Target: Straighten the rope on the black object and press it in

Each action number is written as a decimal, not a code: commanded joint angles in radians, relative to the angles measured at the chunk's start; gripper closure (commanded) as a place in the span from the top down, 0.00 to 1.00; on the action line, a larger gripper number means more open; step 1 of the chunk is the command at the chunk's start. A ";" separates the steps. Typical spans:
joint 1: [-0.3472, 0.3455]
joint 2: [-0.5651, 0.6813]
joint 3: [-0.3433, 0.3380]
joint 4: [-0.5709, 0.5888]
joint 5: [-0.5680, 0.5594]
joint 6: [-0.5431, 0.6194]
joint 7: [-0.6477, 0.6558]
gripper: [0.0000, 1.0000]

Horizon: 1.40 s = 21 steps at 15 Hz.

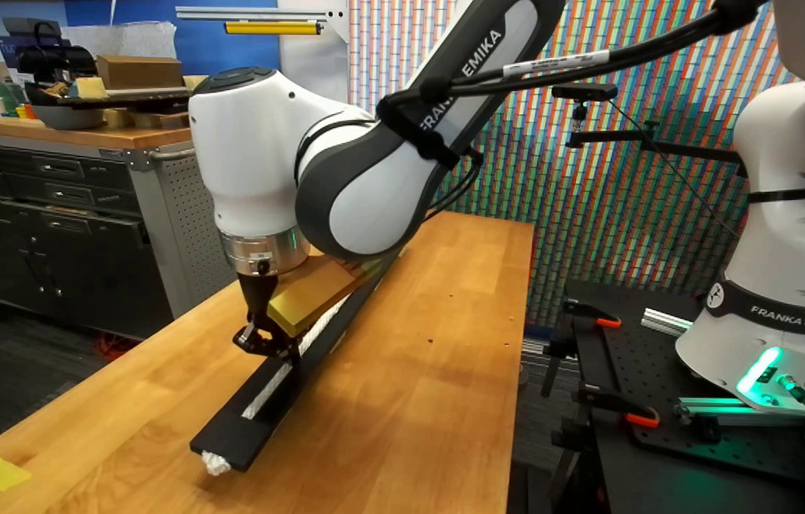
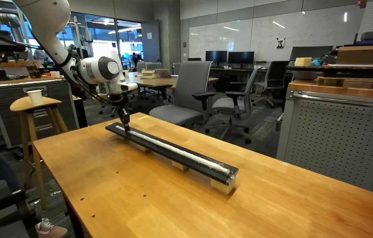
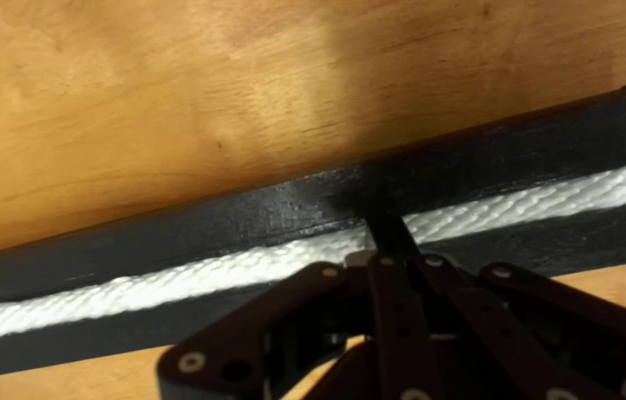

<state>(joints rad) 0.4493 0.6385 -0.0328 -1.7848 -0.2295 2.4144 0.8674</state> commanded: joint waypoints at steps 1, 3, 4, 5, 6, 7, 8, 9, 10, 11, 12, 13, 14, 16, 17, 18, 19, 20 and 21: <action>-0.018 0.025 0.010 0.013 0.009 -0.014 -0.010 0.00; -0.022 0.023 0.010 0.006 0.010 -0.008 -0.013 0.00; -0.022 0.023 0.009 0.004 0.010 -0.006 -0.012 0.00; -0.025 0.020 0.009 0.000 0.011 -0.003 -0.015 0.00; -0.026 0.013 0.008 -0.006 0.010 0.000 -0.015 0.00; -0.024 0.002 0.004 -0.014 0.005 0.004 -0.011 0.00; -0.023 -0.008 0.002 -0.023 0.002 0.007 -0.011 0.00; -0.023 -0.018 0.001 -0.030 -0.001 0.009 -0.010 0.00; -0.022 -0.032 -0.003 -0.042 -0.006 0.013 -0.008 0.00; -0.024 -0.042 -0.004 -0.051 -0.007 0.017 -0.008 0.00; -0.025 -0.053 -0.008 -0.062 -0.011 0.021 -0.005 0.00; -0.027 -0.064 -0.011 -0.074 -0.014 0.026 -0.003 0.00; -0.031 -0.075 -0.015 -0.086 -0.015 0.031 -0.002 0.00; -0.039 -0.090 -0.020 -0.102 -0.017 0.040 0.001 0.00; -0.043 -0.095 -0.022 -0.107 -0.019 0.041 0.000 0.00; -0.047 -0.100 -0.024 -0.112 -0.020 0.044 0.000 0.00; -0.051 -0.103 -0.026 -0.114 -0.020 0.046 -0.001 0.00; -0.057 -0.105 -0.025 -0.116 -0.018 0.048 -0.005 0.00; -0.064 -0.104 -0.023 -0.116 -0.014 0.049 -0.009 0.00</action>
<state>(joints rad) 0.4025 0.5736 -0.0577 -1.8596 -0.2305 2.4385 0.8674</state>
